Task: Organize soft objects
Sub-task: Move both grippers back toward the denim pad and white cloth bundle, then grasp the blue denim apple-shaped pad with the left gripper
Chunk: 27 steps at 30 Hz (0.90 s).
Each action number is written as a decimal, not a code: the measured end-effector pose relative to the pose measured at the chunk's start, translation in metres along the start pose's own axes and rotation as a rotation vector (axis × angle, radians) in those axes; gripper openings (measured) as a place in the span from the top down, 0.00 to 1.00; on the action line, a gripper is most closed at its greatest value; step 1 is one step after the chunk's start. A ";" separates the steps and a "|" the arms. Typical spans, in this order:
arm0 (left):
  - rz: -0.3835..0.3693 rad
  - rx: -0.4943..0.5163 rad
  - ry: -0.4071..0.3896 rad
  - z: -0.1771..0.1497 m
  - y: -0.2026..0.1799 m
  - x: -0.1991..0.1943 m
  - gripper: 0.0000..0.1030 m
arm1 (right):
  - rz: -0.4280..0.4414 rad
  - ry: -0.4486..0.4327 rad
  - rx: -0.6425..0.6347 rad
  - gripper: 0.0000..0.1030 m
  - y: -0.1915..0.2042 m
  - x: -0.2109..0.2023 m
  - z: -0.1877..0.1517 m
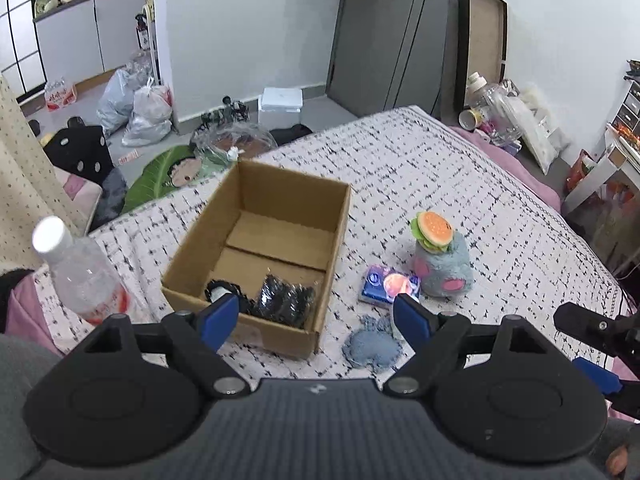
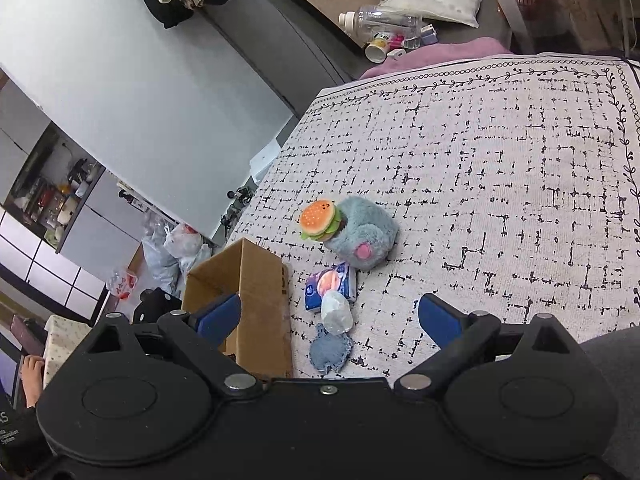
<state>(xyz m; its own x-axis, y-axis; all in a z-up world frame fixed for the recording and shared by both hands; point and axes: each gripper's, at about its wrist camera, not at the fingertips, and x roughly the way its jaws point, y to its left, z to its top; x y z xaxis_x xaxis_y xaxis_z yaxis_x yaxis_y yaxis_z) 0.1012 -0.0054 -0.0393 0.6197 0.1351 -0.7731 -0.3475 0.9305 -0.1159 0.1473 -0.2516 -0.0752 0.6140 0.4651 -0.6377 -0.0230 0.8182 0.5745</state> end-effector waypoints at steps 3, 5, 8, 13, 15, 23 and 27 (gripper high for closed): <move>-0.002 0.007 0.022 -0.006 -0.004 0.008 0.19 | 0.003 0.008 -0.002 0.07 -0.007 0.004 -0.002; 0.003 0.020 0.031 -0.010 -0.008 0.012 0.19 | 0.000 0.016 0.005 0.07 -0.012 0.008 -0.002; 0.005 0.029 0.044 -0.016 -0.014 0.018 0.19 | 0.007 0.027 0.016 0.07 -0.015 0.012 -0.003; 0.004 0.028 0.048 -0.022 -0.021 0.030 0.19 | 0.033 0.038 0.001 0.07 -0.015 0.023 -0.003; 0.007 0.028 0.052 -0.025 -0.022 0.035 0.20 | 0.036 0.045 0.013 0.07 -0.018 0.029 -0.003; 0.006 0.013 0.071 -0.034 -0.027 0.057 0.23 | 0.047 0.061 0.037 0.10 -0.024 0.046 0.000; 0.003 0.017 0.086 -0.037 -0.033 0.068 0.28 | 0.060 0.078 0.068 0.16 -0.029 0.057 0.002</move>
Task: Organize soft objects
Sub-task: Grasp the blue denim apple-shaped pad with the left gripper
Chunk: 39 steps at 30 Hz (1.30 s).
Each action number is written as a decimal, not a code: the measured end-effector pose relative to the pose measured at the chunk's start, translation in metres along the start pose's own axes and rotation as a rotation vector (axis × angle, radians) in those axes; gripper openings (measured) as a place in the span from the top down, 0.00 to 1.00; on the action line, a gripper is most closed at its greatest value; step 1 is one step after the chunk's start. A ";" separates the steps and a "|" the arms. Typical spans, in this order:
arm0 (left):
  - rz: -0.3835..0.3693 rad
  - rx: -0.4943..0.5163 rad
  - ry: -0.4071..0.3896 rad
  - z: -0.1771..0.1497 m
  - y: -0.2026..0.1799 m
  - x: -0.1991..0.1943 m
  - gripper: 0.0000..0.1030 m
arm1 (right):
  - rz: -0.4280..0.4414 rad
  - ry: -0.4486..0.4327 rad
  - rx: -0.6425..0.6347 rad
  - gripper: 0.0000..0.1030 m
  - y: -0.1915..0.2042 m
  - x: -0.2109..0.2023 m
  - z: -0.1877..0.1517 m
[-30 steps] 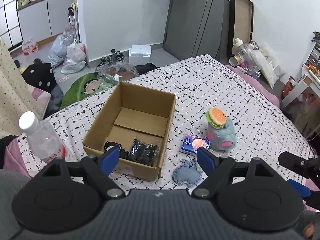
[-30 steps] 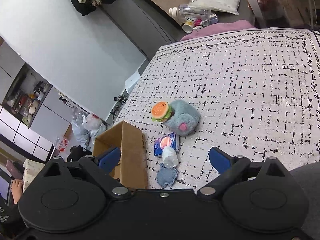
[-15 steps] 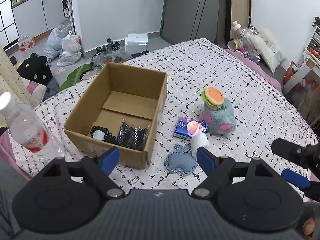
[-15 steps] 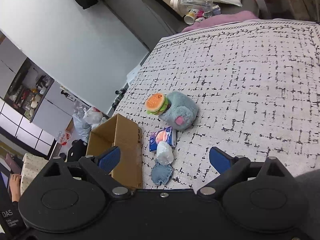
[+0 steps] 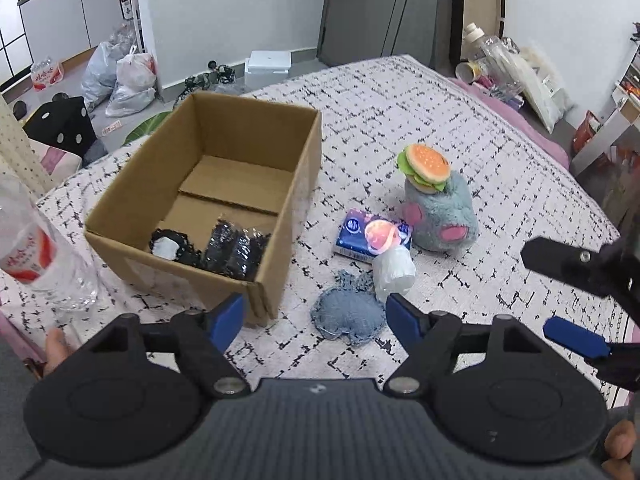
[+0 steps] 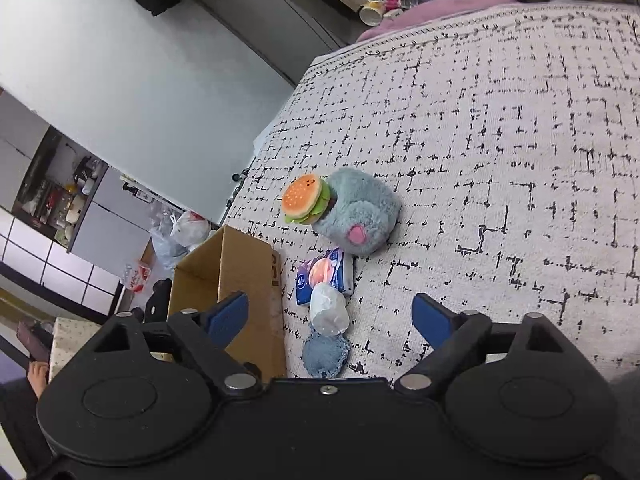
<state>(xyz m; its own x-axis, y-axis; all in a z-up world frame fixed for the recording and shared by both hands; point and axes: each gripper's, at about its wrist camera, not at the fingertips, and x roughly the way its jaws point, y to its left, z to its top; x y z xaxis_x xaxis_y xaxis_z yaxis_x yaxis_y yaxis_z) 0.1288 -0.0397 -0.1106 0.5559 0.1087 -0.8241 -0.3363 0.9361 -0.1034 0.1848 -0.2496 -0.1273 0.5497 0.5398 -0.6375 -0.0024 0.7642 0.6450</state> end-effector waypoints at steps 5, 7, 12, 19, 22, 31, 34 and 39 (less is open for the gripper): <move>-0.021 -0.008 0.033 -0.003 -0.005 0.014 0.41 | 0.057 0.039 0.025 0.18 -0.005 0.013 0.005; -0.033 -0.006 0.039 -0.003 -0.008 0.019 0.47 | 0.055 0.054 0.011 0.18 -0.003 0.020 0.006; -0.044 -0.008 0.071 -0.006 -0.015 0.038 0.61 | 0.022 0.097 -0.003 0.18 -0.002 0.040 0.009; -0.042 -0.023 0.108 -0.010 -0.016 0.065 0.61 | 0.000 0.136 -0.019 0.18 -0.003 0.059 0.008; -0.037 -0.063 0.110 -0.011 -0.012 0.075 0.61 | -0.030 0.159 -0.050 0.18 0.000 0.072 0.007; -0.039 -0.082 0.129 -0.012 -0.012 0.096 0.53 | -0.033 0.182 -0.058 0.18 0.000 0.095 0.011; -0.042 -0.109 0.139 -0.014 -0.008 0.101 0.41 | -0.050 0.190 -0.071 0.18 0.002 0.103 0.011; -0.038 -0.093 0.130 -0.015 -0.009 0.104 0.37 | -0.073 0.217 -0.061 0.34 0.001 0.117 0.010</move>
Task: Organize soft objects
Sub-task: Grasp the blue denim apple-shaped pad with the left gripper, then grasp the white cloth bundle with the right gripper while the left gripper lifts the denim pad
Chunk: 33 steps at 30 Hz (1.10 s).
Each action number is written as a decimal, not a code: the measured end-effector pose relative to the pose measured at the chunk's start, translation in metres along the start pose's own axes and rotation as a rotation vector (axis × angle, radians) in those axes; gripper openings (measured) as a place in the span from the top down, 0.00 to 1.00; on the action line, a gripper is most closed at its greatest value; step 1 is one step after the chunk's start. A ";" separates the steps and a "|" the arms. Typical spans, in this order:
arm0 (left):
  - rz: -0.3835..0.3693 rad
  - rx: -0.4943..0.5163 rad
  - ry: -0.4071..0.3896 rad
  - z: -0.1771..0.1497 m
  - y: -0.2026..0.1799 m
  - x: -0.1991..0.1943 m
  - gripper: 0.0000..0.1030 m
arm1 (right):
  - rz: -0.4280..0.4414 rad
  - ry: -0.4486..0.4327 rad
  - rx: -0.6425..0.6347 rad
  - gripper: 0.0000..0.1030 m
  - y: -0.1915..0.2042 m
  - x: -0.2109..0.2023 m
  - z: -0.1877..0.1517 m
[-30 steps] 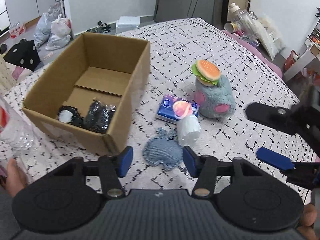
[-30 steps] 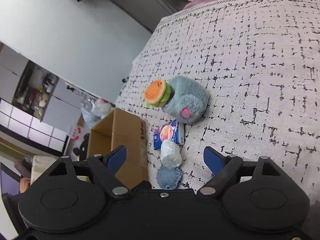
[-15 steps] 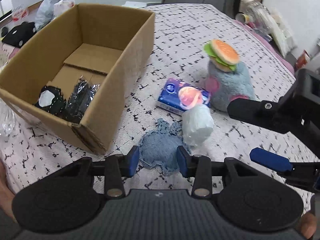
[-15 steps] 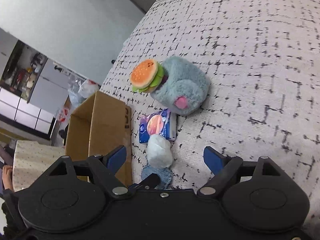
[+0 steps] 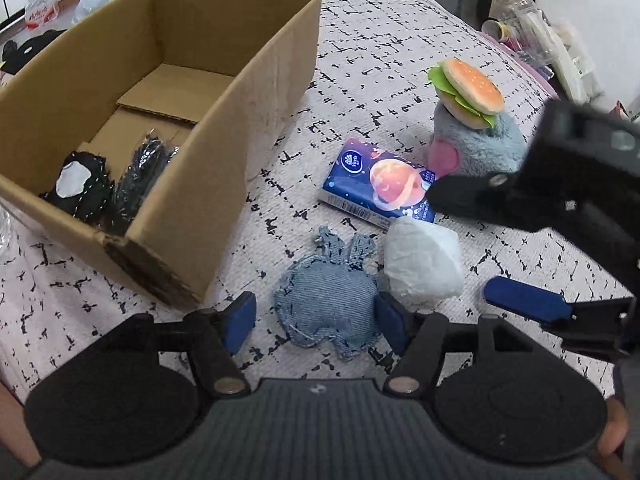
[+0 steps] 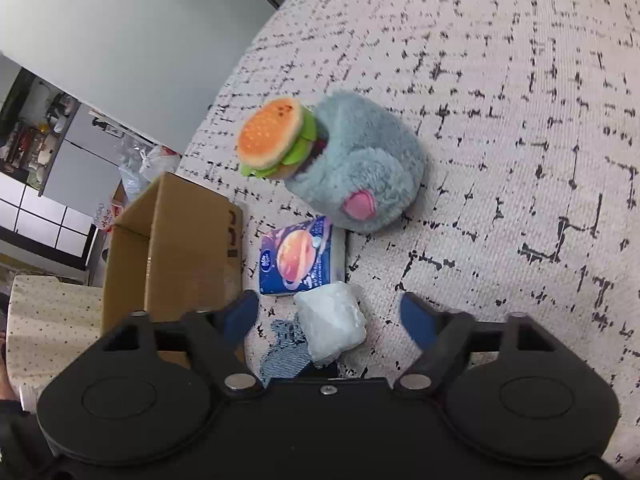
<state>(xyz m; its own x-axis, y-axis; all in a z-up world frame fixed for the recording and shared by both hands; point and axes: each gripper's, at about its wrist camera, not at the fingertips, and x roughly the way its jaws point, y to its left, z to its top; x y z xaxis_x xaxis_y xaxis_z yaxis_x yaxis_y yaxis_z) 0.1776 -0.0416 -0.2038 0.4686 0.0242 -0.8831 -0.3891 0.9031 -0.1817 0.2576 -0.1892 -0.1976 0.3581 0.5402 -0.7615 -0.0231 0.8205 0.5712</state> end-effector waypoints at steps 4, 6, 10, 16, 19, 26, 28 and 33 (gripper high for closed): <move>-0.003 -0.007 -0.002 0.000 0.001 0.002 0.39 | -0.006 0.030 -0.020 0.63 0.001 0.010 -0.002; -0.005 -0.029 0.002 0.001 0.003 0.001 0.47 | -0.004 0.035 -0.015 0.66 0.000 0.013 -0.002; -0.019 -0.049 0.006 0.004 0.006 -0.005 0.71 | -0.013 -0.002 -0.017 0.68 0.001 0.006 -0.003; -0.028 -0.039 -0.032 0.001 0.008 -0.023 0.78 | -0.008 -0.055 -0.003 0.68 -0.003 -0.015 -0.010; -0.039 -0.028 -0.056 -0.001 0.008 -0.038 0.78 | -0.001 -0.087 0.007 0.68 -0.005 -0.030 -0.013; -0.053 -0.005 -0.118 -0.002 0.006 -0.071 0.78 | -0.004 -0.150 -0.014 0.68 -0.001 -0.060 -0.023; -0.054 0.006 -0.133 -0.002 0.005 -0.079 0.78 | -0.009 -0.173 -0.026 0.68 0.003 -0.066 -0.026; -0.057 0.021 -0.167 -0.001 0.008 -0.098 0.78 | -0.015 -0.225 -0.051 0.68 0.008 -0.081 -0.032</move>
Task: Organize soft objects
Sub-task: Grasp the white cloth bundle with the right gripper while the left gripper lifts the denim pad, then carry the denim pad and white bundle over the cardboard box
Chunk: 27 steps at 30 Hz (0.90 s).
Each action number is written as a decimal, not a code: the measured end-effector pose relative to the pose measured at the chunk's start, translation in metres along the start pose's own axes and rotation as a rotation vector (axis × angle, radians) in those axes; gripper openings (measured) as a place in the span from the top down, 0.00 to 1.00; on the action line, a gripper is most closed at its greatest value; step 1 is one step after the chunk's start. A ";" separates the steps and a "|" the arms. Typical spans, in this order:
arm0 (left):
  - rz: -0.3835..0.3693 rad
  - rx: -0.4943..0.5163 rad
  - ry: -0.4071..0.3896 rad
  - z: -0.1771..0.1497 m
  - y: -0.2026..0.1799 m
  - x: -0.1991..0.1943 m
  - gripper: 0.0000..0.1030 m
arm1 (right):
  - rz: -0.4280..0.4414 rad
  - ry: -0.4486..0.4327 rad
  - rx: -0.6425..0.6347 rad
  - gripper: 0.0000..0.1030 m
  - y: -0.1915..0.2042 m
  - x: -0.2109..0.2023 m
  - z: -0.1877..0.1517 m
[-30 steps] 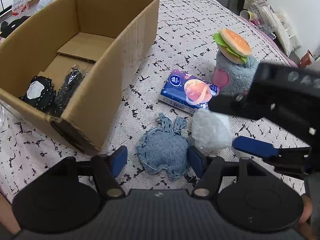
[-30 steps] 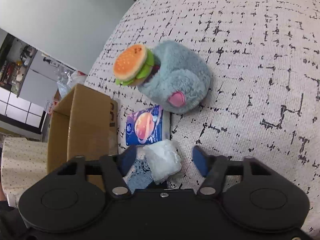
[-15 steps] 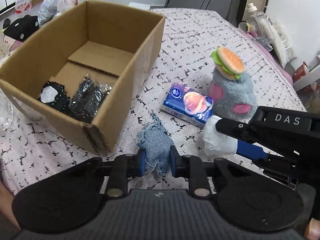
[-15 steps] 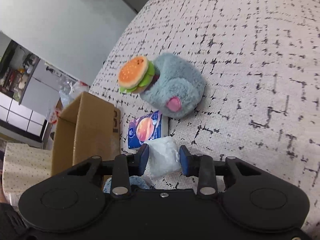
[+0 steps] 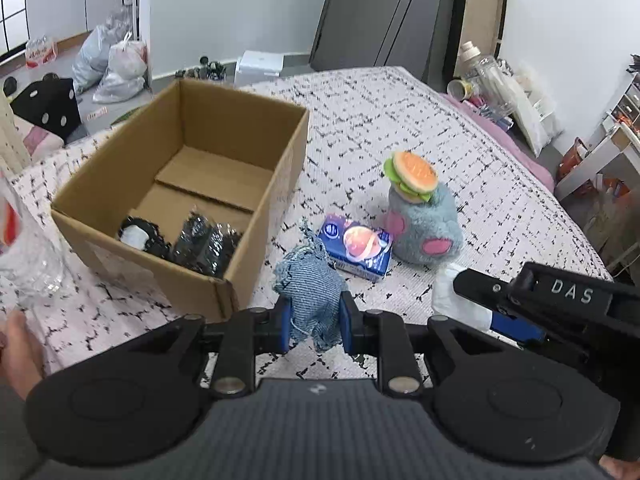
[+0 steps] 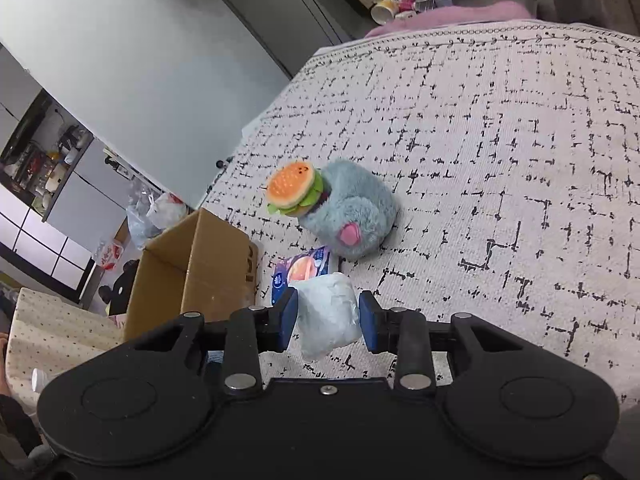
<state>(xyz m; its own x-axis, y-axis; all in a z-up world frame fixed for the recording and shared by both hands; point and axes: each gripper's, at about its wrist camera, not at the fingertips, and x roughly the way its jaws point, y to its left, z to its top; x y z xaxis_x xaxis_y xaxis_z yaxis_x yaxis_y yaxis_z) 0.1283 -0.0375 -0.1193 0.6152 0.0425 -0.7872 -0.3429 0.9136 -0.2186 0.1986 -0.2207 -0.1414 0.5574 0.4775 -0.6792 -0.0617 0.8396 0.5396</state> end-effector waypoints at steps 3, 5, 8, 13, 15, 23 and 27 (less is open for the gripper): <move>0.002 0.009 -0.018 0.001 0.002 -0.011 0.78 | 0.001 -0.015 0.000 0.68 0.001 -0.006 -0.002; 0.000 0.013 -0.034 0.003 0.005 -0.018 0.78 | 0.002 -0.024 0.008 0.68 0.002 -0.010 -0.002; -0.003 0.020 -0.050 0.003 0.007 -0.027 0.78 | 0.015 -0.034 0.026 0.68 0.003 -0.019 -0.004; -0.010 0.021 -0.067 0.005 0.013 -0.042 0.78 | 0.034 -0.065 0.013 0.68 0.010 -0.038 0.000; -0.014 0.020 -0.076 0.006 0.015 -0.048 0.78 | 0.042 -0.081 0.014 0.68 0.013 -0.047 0.002; -0.034 0.009 -0.102 0.014 0.023 -0.068 0.78 | 0.072 -0.107 -0.008 0.68 0.033 -0.071 0.002; -0.041 0.009 -0.115 0.017 0.028 -0.078 0.78 | 0.067 -0.126 -0.043 0.68 0.048 -0.080 0.003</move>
<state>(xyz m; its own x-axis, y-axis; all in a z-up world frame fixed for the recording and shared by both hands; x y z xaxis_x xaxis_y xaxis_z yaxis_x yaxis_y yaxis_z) 0.0830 -0.0083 -0.0546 0.7060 0.0507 -0.7064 -0.3097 0.9191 -0.2436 0.1531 -0.2193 -0.0598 0.6504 0.4990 -0.5727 -0.1361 0.8183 0.5585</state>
